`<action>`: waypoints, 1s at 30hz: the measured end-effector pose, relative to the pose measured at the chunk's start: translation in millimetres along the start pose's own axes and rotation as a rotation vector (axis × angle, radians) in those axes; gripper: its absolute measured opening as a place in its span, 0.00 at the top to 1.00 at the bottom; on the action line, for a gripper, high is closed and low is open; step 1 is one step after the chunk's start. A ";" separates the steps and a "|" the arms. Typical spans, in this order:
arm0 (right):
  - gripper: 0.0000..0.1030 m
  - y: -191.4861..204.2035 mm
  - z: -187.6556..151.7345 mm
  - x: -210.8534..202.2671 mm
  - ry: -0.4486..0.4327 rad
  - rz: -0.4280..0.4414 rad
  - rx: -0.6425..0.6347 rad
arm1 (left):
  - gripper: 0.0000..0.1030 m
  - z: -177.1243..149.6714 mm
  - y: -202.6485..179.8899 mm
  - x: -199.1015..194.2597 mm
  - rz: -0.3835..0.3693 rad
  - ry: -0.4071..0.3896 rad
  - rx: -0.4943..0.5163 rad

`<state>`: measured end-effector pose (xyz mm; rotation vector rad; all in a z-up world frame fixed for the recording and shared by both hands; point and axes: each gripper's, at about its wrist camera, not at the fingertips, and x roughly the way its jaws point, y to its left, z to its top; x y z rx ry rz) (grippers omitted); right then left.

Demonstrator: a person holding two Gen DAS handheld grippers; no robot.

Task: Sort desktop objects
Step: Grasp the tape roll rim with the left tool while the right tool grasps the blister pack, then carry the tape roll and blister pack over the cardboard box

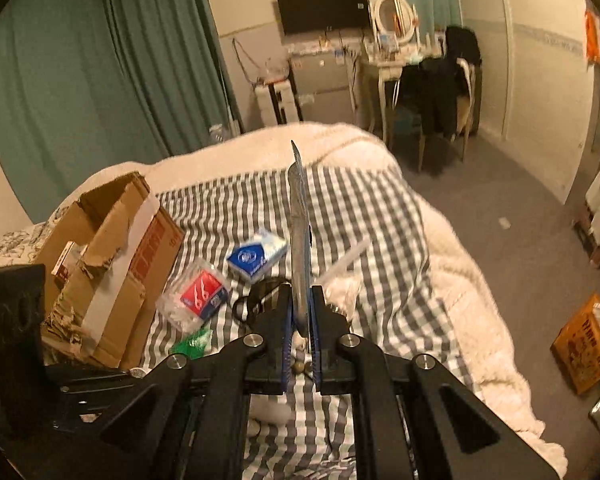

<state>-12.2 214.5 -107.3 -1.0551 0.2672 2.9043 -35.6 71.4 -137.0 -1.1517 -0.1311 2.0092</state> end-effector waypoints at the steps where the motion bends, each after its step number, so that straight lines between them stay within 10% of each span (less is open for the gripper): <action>1: 0.93 3.1 1.4 -3.4 -0.020 -0.012 -0.008 | 0.88 1.3 -0.2 -4.2 0.000 -0.012 0.003; 30: 0.93 49.5 27.3 -73.0 -0.348 -0.103 -0.043 | 0.94 27.4 -27.9 -142.9 0.282 -0.421 0.227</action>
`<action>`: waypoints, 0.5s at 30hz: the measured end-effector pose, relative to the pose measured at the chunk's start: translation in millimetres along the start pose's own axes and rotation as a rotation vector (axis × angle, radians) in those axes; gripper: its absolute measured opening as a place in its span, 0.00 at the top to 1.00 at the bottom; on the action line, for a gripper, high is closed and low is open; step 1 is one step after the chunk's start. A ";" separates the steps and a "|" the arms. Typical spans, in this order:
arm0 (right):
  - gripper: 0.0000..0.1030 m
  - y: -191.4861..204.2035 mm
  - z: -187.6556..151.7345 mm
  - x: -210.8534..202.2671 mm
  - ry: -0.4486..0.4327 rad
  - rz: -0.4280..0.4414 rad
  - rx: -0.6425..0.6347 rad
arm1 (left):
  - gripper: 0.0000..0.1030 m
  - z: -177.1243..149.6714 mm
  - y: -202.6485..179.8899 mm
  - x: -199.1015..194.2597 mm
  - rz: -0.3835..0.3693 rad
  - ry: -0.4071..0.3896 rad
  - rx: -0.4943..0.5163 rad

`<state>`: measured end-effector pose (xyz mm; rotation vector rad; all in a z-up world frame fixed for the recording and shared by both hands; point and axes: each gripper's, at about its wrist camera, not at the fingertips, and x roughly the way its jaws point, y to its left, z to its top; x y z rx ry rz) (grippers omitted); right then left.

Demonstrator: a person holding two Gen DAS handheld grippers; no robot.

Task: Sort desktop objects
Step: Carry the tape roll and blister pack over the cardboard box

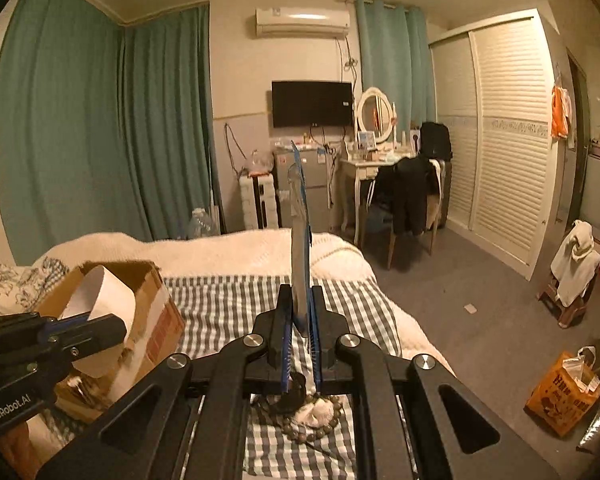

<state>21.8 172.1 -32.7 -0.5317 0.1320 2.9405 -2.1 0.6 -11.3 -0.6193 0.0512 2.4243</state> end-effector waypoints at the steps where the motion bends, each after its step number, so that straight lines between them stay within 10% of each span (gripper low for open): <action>1: 0.93 2.6 2.1 -2.1 -0.008 0.004 0.000 | 0.94 1.9 1.0 -3.6 0.012 -0.009 0.006; 15: 0.93 53.7 27.4 -20.1 -0.091 0.102 -0.016 | 0.94 20.6 41.0 -42.5 0.139 -0.076 0.003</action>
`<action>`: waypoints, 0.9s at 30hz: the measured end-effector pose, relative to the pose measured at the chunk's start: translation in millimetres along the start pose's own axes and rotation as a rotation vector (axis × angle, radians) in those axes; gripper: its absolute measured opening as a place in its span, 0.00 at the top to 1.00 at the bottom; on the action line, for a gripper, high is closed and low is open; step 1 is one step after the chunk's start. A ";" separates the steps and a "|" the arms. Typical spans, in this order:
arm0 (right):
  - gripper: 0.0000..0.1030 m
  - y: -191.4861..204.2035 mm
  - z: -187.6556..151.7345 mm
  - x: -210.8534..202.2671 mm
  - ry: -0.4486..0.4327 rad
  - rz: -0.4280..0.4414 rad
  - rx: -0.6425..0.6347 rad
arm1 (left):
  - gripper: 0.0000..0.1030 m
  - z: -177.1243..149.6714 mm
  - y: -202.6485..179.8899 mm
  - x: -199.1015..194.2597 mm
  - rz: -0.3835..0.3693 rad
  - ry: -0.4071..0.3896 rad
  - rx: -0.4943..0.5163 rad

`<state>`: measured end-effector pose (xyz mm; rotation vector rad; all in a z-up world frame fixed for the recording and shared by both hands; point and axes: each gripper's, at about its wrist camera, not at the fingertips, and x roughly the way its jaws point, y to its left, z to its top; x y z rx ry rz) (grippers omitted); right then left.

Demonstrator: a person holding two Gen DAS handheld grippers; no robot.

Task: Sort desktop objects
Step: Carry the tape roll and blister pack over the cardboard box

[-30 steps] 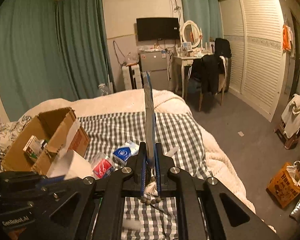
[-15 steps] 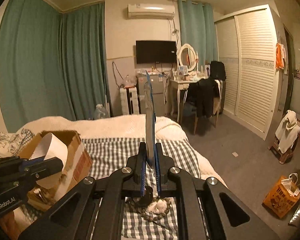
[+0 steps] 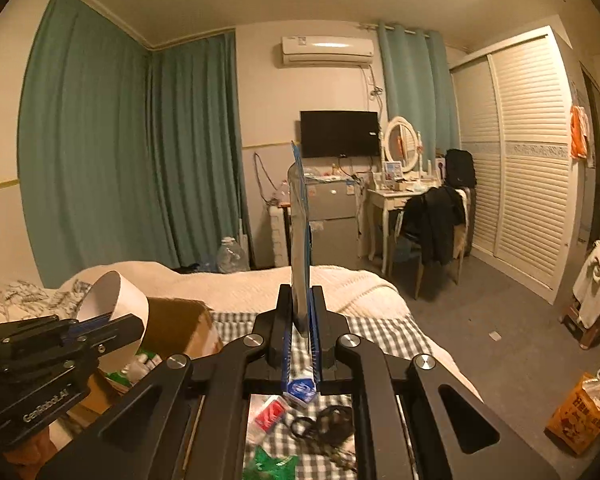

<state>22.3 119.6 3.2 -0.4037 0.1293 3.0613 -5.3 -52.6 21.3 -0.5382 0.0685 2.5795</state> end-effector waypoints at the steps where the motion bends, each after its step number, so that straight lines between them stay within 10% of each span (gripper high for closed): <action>1: 0.93 3.9 1.6 -0.2 -0.002 0.009 0.001 | 0.94 1.5 3.5 -2.5 -0.002 -0.002 -0.005; 27: 0.93 101.2 2.6 25.3 0.006 0.209 -0.069 | 0.94 8.2 119.6 -41.4 0.224 -0.031 -0.148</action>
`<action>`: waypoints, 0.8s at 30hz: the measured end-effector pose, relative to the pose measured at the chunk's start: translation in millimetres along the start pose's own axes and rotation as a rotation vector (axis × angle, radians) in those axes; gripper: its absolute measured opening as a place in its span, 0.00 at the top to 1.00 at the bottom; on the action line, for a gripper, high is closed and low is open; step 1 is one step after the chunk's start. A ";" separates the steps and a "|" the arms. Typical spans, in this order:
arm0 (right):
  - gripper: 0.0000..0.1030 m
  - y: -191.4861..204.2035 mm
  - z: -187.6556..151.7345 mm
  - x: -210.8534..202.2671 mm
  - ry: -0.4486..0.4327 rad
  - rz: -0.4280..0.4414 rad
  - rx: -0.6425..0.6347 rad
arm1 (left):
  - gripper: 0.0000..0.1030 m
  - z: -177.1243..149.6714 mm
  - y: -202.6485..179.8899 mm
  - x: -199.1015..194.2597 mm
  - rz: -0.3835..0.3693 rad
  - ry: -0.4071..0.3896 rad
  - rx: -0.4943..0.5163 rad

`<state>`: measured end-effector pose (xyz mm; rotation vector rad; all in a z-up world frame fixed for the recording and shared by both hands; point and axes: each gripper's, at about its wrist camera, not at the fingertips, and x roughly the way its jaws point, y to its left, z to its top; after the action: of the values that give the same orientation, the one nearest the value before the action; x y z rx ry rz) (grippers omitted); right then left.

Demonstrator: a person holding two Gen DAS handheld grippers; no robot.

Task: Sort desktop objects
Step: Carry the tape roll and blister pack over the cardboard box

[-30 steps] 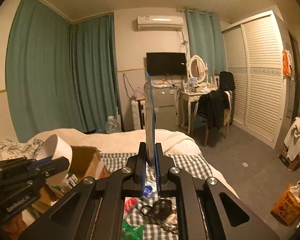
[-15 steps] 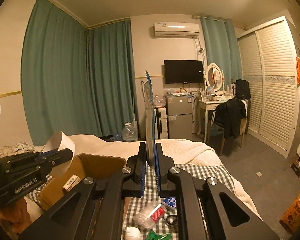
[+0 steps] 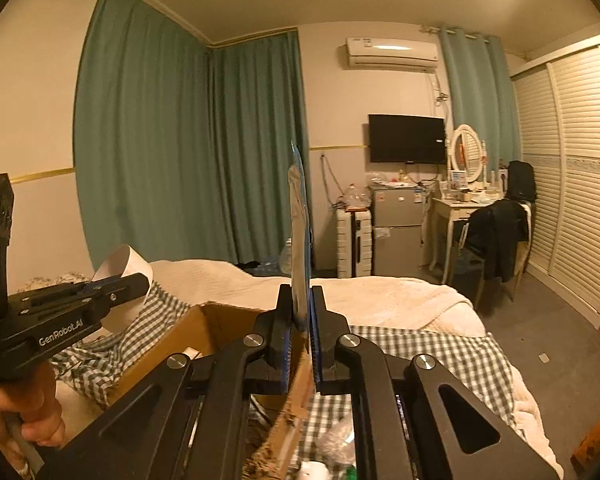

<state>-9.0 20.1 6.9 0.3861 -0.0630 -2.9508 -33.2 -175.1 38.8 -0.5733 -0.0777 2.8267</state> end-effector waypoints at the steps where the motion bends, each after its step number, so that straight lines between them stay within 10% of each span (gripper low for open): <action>1: 0.93 2.9 0.2 3.3 0.003 0.009 -0.001 | 0.94 0.0 3.4 0.5 0.007 0.002 -0.005; 24: 0.93 43.2 -38.8 103.6 0.191 0.175 -0.035 | 0.94 -30.1 45.5 68.0 0.140 0.170 -0.019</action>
<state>-91.0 -40.7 -54.0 0.6217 -0.0197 -2.7255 -92.8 -201.4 -19.1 -0.8519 -0.0336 2.9002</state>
